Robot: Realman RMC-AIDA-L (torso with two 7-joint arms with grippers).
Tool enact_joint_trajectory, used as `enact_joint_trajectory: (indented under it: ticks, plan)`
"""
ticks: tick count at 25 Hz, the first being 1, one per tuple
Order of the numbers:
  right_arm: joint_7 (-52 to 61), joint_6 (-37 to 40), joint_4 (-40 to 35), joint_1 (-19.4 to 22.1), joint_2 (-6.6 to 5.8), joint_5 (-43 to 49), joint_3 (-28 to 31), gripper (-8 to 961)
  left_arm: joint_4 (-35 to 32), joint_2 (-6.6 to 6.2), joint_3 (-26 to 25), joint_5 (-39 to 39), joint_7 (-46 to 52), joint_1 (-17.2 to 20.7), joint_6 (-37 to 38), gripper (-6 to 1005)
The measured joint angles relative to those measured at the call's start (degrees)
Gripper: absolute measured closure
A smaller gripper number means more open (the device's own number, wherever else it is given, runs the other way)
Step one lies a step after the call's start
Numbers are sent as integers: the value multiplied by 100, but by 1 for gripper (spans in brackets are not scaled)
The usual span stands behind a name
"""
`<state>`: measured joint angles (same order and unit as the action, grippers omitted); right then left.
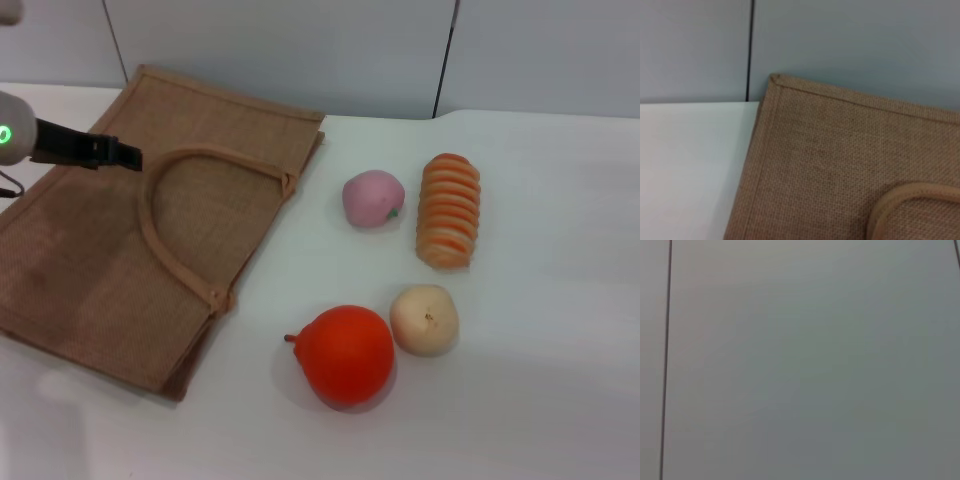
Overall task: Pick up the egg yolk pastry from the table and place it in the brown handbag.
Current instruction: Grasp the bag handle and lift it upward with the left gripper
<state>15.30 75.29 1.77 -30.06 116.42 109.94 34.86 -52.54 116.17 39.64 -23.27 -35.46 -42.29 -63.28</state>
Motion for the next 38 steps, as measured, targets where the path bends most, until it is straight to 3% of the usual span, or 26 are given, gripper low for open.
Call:
enact_joint_trajectory:
  ticks: [9,12,23,34,38]
  plan:
    - [0,12,-7,0,3,-69,3,99,535,-17,892,-19,-54,-8,894,391]
    - [0,13,-16,6,3,-69,3,101,810,-11,1345,-7,-63,9,1515,392]
    - [0,21,-13,9,3,-69,3,108,956,26,2545,-220,-113,182,2481,399]
    - [0,4,-28,9,3,-69,3,115,1012,26,2702,-408,-115,259,2538,406]
    - [0,0,-28,9,3,-69,3,118,1093,16,2702,-408,-114,260,2603,476]
